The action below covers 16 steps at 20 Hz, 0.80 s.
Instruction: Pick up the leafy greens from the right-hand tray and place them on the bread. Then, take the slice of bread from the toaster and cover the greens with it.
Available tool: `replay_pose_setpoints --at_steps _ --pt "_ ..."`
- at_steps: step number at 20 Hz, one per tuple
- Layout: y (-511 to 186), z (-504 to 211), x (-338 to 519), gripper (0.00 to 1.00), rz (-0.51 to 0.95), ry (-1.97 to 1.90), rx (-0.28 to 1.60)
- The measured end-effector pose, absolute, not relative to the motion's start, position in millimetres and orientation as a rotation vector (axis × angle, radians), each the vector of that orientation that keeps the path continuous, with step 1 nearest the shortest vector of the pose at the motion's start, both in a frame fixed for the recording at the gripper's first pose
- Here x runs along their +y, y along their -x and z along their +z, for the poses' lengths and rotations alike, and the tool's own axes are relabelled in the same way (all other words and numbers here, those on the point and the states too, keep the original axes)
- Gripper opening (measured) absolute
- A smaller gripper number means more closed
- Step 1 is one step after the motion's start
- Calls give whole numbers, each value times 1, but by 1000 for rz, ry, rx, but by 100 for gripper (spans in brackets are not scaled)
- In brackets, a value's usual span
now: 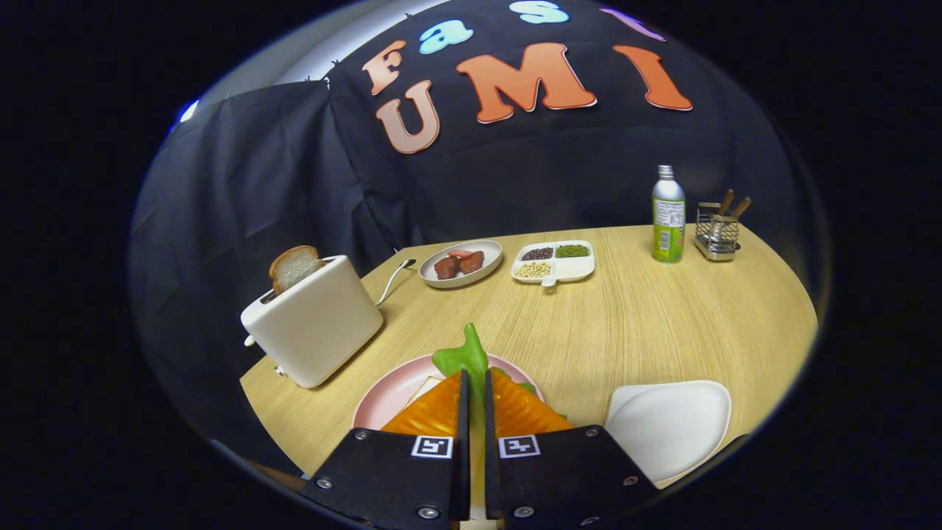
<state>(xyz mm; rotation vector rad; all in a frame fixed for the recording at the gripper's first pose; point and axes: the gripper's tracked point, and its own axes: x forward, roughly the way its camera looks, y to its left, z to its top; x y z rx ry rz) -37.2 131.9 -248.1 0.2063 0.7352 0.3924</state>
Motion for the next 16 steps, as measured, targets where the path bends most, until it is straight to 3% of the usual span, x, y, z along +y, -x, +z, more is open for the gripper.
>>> replay_pose_setpoints --at_steps 16 --pt "58 -286 191 12 465 -115 846"
